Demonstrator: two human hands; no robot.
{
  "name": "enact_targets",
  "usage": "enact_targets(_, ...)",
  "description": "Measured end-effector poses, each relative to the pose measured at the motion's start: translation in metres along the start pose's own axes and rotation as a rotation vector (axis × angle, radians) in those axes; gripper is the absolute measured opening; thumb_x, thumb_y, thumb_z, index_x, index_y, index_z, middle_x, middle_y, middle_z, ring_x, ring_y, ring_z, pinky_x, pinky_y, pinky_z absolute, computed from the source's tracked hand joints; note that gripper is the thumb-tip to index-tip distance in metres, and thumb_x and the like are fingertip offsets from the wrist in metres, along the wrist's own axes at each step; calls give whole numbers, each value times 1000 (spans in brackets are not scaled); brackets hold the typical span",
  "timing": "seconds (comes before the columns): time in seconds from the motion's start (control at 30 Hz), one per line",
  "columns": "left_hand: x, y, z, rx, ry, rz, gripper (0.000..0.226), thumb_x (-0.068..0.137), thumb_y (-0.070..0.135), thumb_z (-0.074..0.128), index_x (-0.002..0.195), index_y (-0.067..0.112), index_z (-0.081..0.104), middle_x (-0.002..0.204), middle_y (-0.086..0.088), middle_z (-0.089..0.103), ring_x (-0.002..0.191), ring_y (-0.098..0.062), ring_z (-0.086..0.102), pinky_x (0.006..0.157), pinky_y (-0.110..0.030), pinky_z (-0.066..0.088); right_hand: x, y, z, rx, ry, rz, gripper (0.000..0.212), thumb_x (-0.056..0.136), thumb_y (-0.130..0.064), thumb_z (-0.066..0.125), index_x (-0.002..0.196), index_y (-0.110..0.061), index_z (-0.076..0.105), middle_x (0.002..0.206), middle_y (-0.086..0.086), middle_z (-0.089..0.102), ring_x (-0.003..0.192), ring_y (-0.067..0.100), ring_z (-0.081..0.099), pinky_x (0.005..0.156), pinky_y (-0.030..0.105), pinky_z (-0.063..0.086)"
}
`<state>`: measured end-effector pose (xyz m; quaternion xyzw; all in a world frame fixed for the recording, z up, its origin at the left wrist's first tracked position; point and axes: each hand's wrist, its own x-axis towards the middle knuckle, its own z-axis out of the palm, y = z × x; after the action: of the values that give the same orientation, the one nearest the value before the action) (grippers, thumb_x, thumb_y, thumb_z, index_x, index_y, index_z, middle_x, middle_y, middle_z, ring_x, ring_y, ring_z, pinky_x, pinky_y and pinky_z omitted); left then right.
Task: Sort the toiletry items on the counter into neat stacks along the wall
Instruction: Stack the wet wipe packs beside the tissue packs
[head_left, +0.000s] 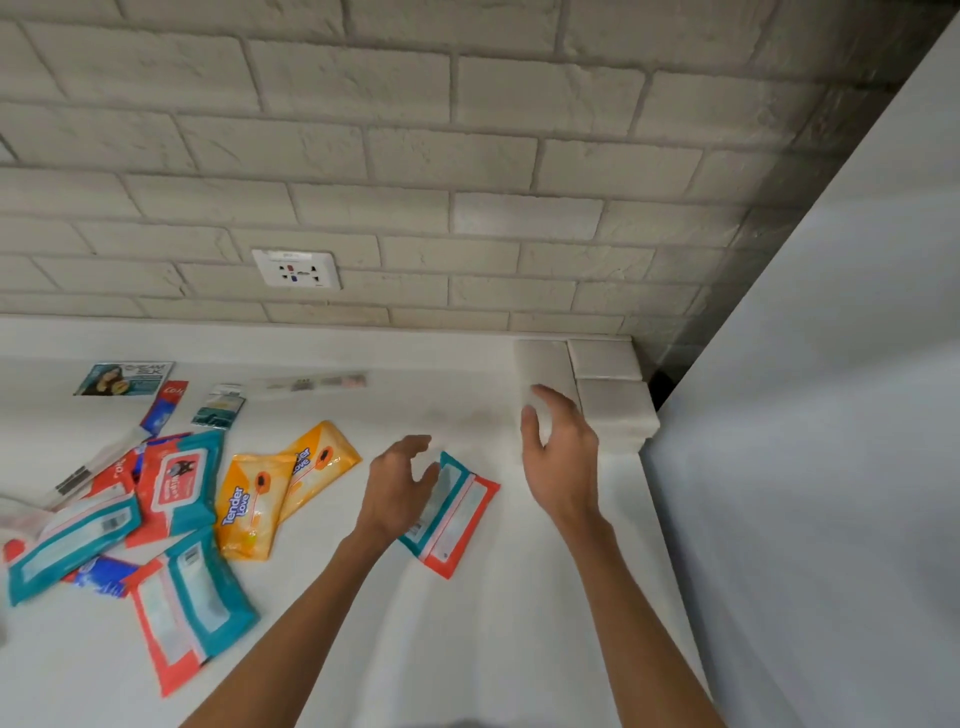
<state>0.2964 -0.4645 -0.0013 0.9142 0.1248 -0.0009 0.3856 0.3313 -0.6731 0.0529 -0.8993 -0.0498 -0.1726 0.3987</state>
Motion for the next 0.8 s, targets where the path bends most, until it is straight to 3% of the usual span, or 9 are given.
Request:
enact_targets(0.1,-21,-18,-4,-5,-5,-66,46,98,27,64,143,21,54,147,1,57,126,-23,59,87,-33,58,-31,-18,28,-38,-160,69,39,110,-43,48,145,-27,55,146,-6,60,122,15,65,78,-4,42)
enact_targets(0.17,-32,-31,-5,-3,-17,-75,44,99,27,64,142,22,55,146,2,58,127,-21,58,90,-33,58,-48,-19,50,-86,-276,130,40,109,-48,46,147,-35,49,148,-9,57,116,18,68,71,7,53)
enact_targets(0.27,-46,-50,-13,-9,-41,-98,42,99,28,64,140,22,56,144,2,59,126,-21,58,92,-33,57,-63,-12,82,-199,-382,198,43,107,-48,50,148,-38,43,148,-8,56,112,20,70,76,25,64)
enact_targets(0.43,-61,-76,-34,-20,-58,-69,38,100,28,64,136,22,57,141,3,61,125,-20,59,95,-33,57,-69,10,108,-330,-504,252,62,101,-53,57,154,-27,37,151,1,49,128,24,59,98,42,60)
enact_targets(0.6,-72,-101,-55,-52,-95,-69,31,100,24,64,130,22,59,129,1,68,115,-18,64,94,-29,57,-72,6,121,-390,-548,274,65,95,-50,68,149,-27,40,132,2,50,121,21,53,89,38,62)
enact_targets(0.73,-78,-112,-62,0,-234,-35,22,103,25,56,125,21,60,130,2,67,111,-22,65,66,-21,56,-88,-10,135,-392,-539,382,72,85,-58,77,143,-27,46,125,3,52,119,25,50,87,39,62)
enact_targets(0.8,-83,-115,-63,36,-313,2,23,104,25,55,125,20,61,131,3,65,105,-20,67,63,-14,53,-103,-22,139,-365,-513,453,76,82,-61,79,141,-26,46,127,3,53,120,25,50,86,37,61)
